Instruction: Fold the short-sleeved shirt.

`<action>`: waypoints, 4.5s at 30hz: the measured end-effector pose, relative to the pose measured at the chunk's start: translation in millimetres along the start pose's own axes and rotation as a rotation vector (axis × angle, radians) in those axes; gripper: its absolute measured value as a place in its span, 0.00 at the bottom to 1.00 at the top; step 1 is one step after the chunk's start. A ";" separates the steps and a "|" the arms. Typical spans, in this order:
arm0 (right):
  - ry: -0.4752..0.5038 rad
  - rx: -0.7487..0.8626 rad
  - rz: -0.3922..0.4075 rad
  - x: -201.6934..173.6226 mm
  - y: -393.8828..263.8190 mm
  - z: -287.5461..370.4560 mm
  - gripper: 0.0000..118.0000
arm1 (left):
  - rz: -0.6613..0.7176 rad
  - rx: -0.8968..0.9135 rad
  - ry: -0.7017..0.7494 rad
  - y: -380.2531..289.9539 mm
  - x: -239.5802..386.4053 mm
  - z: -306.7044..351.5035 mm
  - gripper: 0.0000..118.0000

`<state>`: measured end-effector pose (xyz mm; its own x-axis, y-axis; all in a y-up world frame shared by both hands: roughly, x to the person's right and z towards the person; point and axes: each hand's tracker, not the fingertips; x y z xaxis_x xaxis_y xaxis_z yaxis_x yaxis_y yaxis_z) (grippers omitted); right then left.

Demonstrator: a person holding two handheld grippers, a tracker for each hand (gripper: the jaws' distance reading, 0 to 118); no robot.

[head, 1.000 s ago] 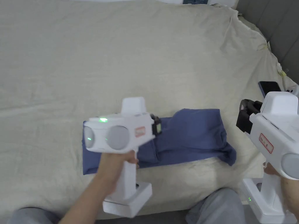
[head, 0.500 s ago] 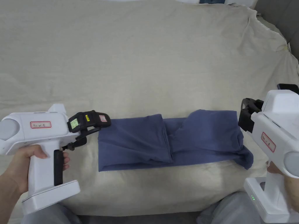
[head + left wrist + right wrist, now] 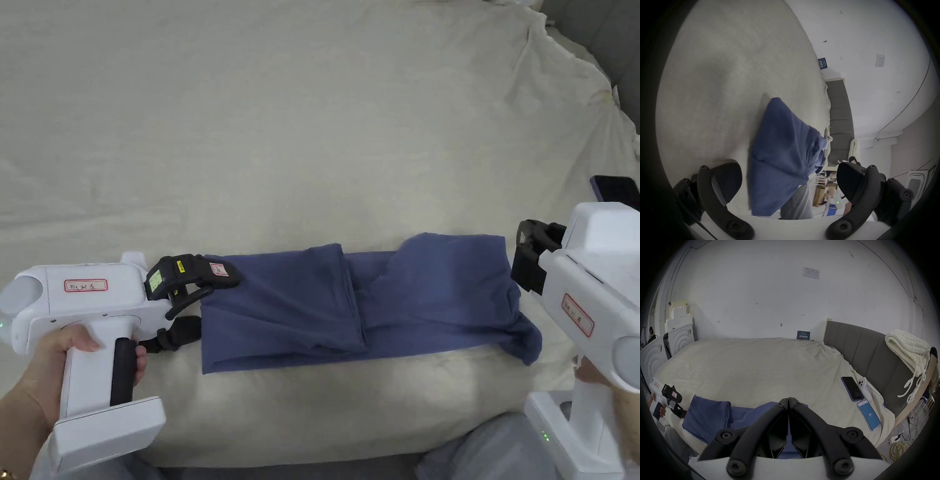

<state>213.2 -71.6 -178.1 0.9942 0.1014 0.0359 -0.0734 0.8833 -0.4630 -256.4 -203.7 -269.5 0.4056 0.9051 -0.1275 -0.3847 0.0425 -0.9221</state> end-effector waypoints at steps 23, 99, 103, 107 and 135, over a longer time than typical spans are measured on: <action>0.019 -0.026 -0.008 -2.5 -2.4 -6.5 0.00 | -0.249 0.023 0.475 -9.6 73.8 -18.9 0.05; 0.006 0.000 -0.061 20.9 -11.9 22.7 0.00 | -0.851 0.205 0.708 -127.4 135.9 -153.2 0.00; 0.002 -0.010 -0.056 22.8 -13.6 22.8 0.00 | -0.884 0.159 0.690 -157.1 124.4 -178.8 0.00; -0.005 -0.023 -0.040 26.6 -16.3 26.1 0.00 | -1.015 0.157 0.768 -169.7 124.3 -205.4 0.00; 0.147 0.170 -0.020 -79.2 43.8 31.3 0.00 | -0.873 0.836 0.705 -103.5 158.4 15.3 0.00</action>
<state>128.7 -26.7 -173.5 0.9954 0.0265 -0.0923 -0.0538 0.9501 -0.3072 -165.0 -58.2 -188.6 0.9977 0.0662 -0.0172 -0.0681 0.9373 -0.3419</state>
